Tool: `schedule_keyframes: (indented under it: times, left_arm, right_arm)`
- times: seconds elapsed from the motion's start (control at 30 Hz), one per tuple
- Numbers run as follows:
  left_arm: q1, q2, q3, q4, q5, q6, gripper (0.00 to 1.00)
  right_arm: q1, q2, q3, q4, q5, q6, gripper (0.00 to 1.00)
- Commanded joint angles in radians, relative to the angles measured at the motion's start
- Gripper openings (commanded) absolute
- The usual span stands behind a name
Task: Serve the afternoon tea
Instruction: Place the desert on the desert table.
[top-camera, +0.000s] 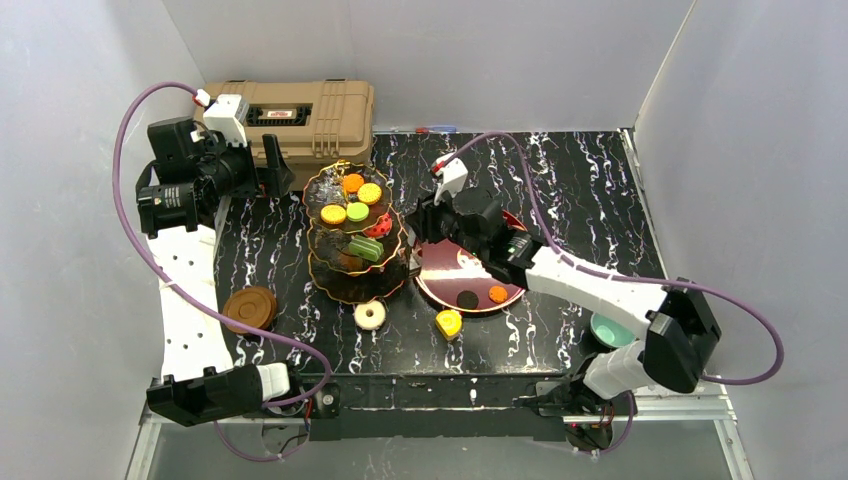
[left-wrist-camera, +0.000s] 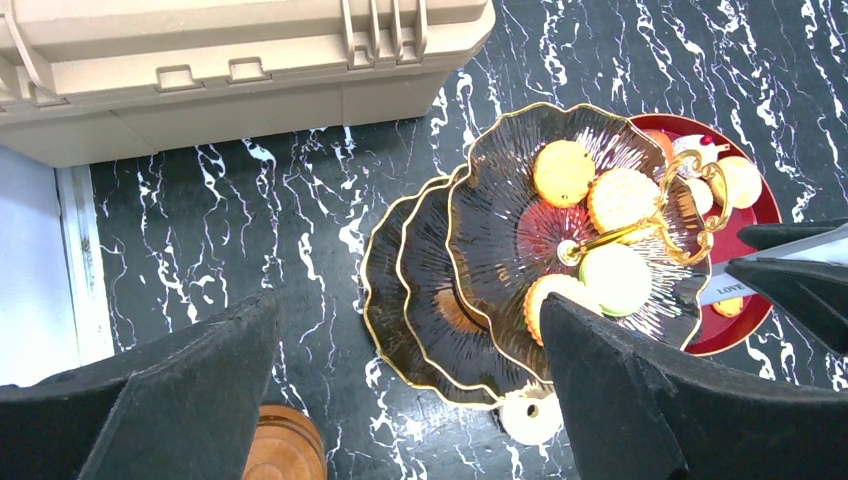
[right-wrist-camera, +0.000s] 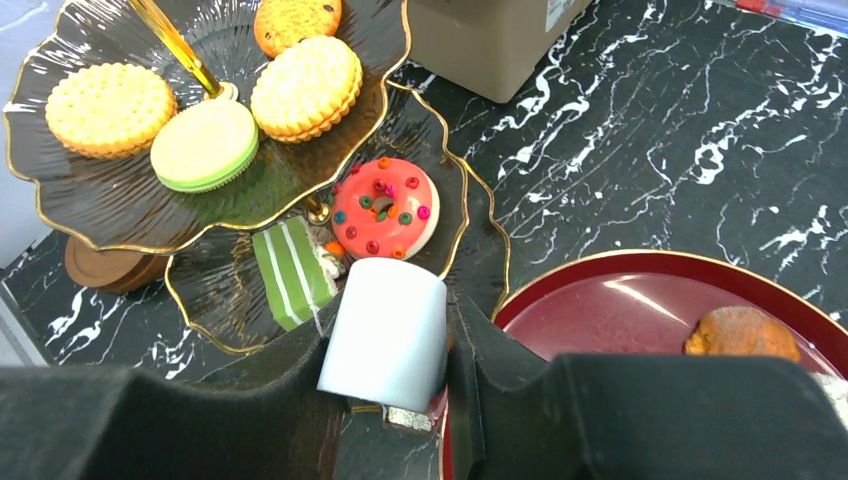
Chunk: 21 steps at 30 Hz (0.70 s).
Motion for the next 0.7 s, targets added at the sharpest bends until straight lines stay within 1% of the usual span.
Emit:
schedule_keyframes:
  times: [0.0, 0.27, 0.37, 0.4, 0.47, 0.6, 0.67]
  left_arm:
    - [0.005, -0.022, 0.007, -0.019, 0.009, 0.006, 0.99]
    - [0.004, -0.014, 0.010, -0.019, 0.005, 0.012, 0.99]
    - [0.004, -0.011, 0.013, -0.020, 0.005, 0.011, 0.99]
    - [0.004, -0.011, 0.014, -0.020, 0.005, 0.013, 0.99]
    - [0.004, -0.011, 0.016, -0.022, 0.004, 0.013, 0.99]
    - [0.004, -0.010, 0.016, -0.022, 0.005, 0.011, 0.99]
    - [0.004, -0.010, 0.016, -0.021, 0.006, 0.009, 0.99]
  right_arm:
    - [0.010, 0.039, 0.001, 0.196, 0.013, -0.023, 0.02]
    - [0.013, 0.070, -0.082, 0.360, 0.040, -0.043, 0.05]
    - [0.015, 0.077, -0.103, 0.385, 0.050, -0.039, 0.07]
    - [0.016, 0.078, -0.113, 0.400, 0.050, -0.035, 0.09]
    - [0.018, 0.073, -0.127, 0.408, 0.053, -0.030, 0.20]
    - [0.020, 0.039, -0.140, 0.397, 0.052, -0.023, 0.36]
    - [0.020, 0.022, -0.139, 0.378, 0.048, -0.023, 0.41]
